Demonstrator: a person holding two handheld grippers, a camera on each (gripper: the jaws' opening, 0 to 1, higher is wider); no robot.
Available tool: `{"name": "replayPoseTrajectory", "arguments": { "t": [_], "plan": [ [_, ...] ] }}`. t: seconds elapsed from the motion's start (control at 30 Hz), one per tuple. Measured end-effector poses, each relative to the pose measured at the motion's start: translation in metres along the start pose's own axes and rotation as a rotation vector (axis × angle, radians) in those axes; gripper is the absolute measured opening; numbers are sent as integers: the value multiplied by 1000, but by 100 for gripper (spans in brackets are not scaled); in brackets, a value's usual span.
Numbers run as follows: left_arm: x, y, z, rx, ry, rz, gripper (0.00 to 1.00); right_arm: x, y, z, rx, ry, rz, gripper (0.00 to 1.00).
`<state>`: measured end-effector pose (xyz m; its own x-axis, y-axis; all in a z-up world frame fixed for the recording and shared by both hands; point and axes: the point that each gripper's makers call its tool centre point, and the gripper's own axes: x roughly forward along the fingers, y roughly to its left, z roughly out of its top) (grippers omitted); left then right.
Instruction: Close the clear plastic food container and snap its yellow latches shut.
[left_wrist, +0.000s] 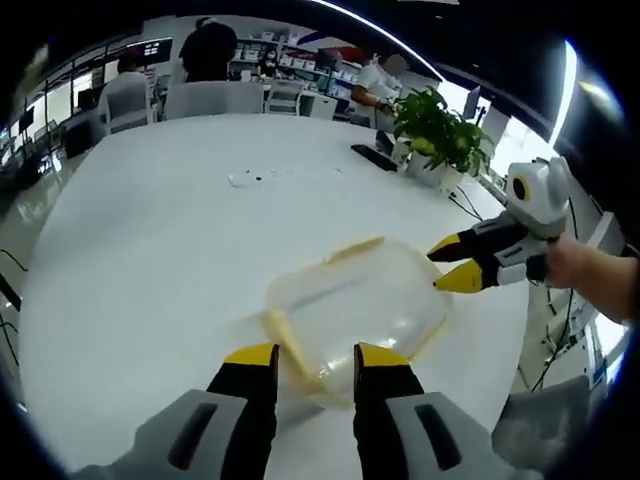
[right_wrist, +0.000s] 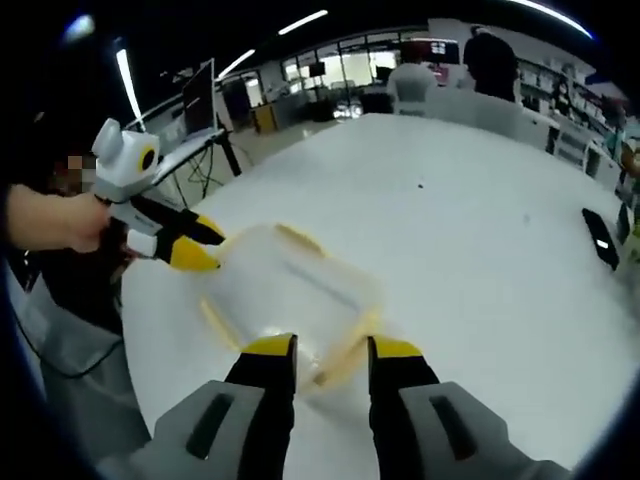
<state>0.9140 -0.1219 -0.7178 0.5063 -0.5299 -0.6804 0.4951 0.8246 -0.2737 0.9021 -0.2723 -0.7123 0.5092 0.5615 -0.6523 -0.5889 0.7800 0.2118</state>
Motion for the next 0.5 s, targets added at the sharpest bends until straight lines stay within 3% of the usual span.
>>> {"name": "replayPoseTrajectory", "arguments": {
  "t": [0.1, 0.5],
  "plan": [
    [0, 1, -2, -94, -17, 2, 23, 0, 0, 0, 80, -38, -22, 24],
    [1, 2, -5, -210, -51, 0, 22, -2, 0, -1, 227, -112, -91, 21]
  ]
}}
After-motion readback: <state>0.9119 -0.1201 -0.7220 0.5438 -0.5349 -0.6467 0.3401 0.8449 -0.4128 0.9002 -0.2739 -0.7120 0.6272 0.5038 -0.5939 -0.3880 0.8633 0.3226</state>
